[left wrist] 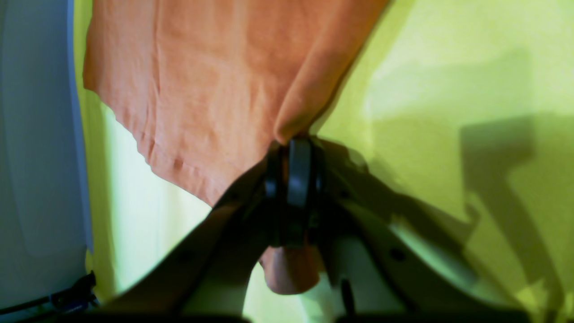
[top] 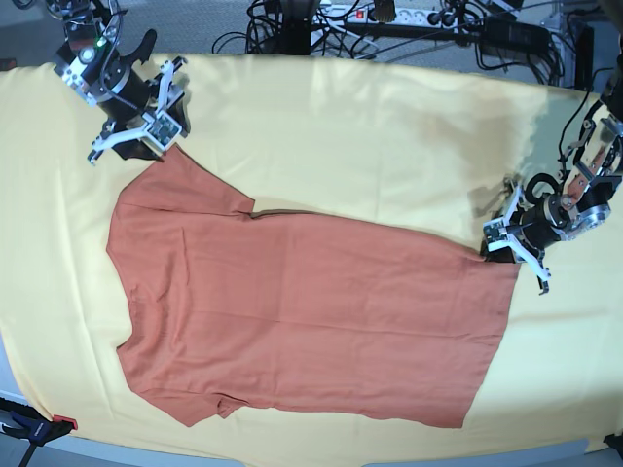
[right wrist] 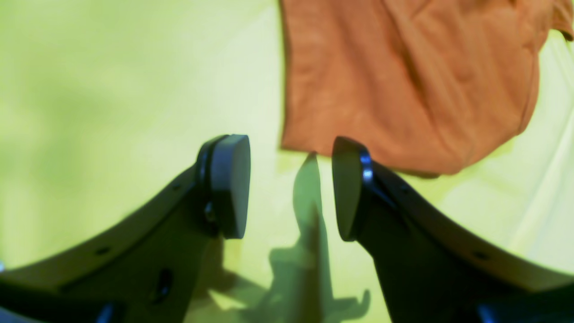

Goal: Fold the T-shirt properly
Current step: 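Move both grippers down to the shirt's collar-side corners and grasp them, then pull the grasped collar-side corners apart to stretch the shirt flat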

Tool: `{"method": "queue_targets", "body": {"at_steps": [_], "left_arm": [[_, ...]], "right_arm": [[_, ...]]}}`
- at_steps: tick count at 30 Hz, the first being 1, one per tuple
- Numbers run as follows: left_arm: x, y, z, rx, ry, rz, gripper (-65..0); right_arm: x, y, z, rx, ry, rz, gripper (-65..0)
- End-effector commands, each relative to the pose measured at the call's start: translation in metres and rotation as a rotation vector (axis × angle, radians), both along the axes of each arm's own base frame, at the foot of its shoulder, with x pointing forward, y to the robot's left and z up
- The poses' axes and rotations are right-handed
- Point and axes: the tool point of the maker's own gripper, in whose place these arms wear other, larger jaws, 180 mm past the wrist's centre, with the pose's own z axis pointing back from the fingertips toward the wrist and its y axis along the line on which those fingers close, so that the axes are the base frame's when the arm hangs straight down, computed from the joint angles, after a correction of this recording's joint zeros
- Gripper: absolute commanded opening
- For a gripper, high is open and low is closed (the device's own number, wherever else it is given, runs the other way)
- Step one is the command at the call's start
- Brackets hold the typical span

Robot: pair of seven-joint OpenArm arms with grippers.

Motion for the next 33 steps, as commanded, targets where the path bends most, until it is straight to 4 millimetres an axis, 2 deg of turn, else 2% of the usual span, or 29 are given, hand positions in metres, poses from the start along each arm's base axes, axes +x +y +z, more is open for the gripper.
{"method": "queue_targets", "body": {"at_steps": [1, 10, 11, 12, 14, 21, 24, 30, 33], "left_arm": [[0.0, 0.015, 0.002, 0.045, 0.016, 0.021, -65.0], [0.0, 0.014, 0.002, 0.039, 0.017, 0.025, -65.0], [0.0, 0.014, 0.002, 0.04, 0.017, 0.025, -65.0], [0.0, 0.014, 0.002, 0.04, 0.017, 0.025, -65.0], [0.0, 0.014, 0.002, 0.037, 0.017, 0.027, -65.0], [0.001, 0.006, 0.013, -0.071, 0.026, 0.065, -65.0], [-0.008, 0.001, 0.019, -0.083, 0.069, 0.031, -65.0], [-0.047, -0.014, 0.035, -0.158, 0.257, -0.062, -65.0], [-0.054, -0.017, 0.049, -0.165, 0.261, -0.092, -65.0]], "right_arm": [[0.008, -0.001, 0.007, 0.003, -0.033, 0.007, -33.3], [0.028, -0.01, -0.015, -0.009, 0.004, 0.005, -34.3], [0.029, -0.009, -0.016, -0.008, 0.004, 0.009, -38.5], [0.03, -0.008, -0.015, -0.007, 0.002, 0.01, -45.8], [0.033, -0.009, -0.013, -0.011, -0.006, 0.007, -64.4], [0.04, -0.027, 0.004, -0.102, -0.035, -0.054, -65.0], [0.038, -0.038, 0.014, -0.177, -0.033, -0.049, -65.0], [0.013, -0.048, 0.017, -0.243, -0.003, -0.018, -65.0], [-0.004, -0.05, 0.015, -0.278, 0.038, -0.008, -65.0]]}}
